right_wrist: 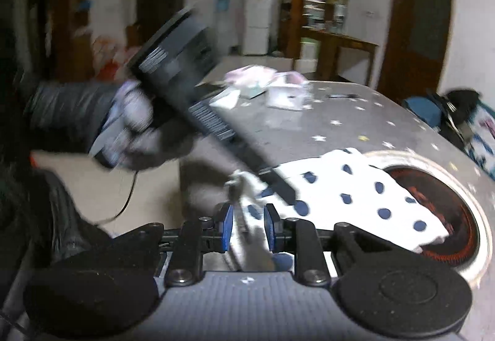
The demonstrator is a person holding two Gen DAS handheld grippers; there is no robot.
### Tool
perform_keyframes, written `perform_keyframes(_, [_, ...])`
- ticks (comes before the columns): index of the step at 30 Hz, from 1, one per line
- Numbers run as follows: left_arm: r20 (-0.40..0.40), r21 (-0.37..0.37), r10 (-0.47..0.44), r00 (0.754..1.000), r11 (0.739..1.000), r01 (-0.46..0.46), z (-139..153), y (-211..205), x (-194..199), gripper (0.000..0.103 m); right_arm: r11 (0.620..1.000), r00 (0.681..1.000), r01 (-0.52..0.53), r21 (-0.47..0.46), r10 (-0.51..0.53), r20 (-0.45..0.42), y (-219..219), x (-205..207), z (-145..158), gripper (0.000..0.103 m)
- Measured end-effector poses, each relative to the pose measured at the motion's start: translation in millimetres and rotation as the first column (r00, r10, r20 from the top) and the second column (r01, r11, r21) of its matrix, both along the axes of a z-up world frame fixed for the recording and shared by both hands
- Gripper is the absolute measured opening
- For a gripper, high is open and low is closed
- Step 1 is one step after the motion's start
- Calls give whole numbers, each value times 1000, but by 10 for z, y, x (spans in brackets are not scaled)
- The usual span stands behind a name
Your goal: Fold clothes
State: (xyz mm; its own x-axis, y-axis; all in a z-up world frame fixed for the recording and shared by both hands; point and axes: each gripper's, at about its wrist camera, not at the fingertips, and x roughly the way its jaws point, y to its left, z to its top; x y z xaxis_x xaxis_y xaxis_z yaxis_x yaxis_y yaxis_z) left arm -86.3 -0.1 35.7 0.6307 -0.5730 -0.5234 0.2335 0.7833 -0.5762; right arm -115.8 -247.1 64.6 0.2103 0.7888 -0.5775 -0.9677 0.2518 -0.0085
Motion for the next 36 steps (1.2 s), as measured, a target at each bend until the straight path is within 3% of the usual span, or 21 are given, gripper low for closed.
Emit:
perform_keyframes(5, [2,10,-5,1000,1000,5,8,-31,-49,45,987,982,158,21,-155,-106,-59,380,-99,22])
perform_keyframes(11, [-4,36,-16,1000,999,16,2,-48,-71,45,975,960,215,-51,-220,-174,-62,543,-454,22])
perform_keyframes(13, [-2,43,-23,1000,999,23,19,-51,-72,45,976,959,213,-49,-218,-183,-82,565,-428,23])
perform_keyframes(16, [37,55,-33,999,998,31,142,-74,-62,45,974,957,223,-29,-224,-185,-115,630,-330,33])
perform_keyframes(22, [100,60,-65,993,996,59,290,-202,30,45,952,941,306,-5,-303,-151,-53,965,-201,33])
perform_keyframes(36, [11,60,-89,996,994,88,-8,-264,35,45,862,837,502,-71,-505,-213,106,1844,-652,34])
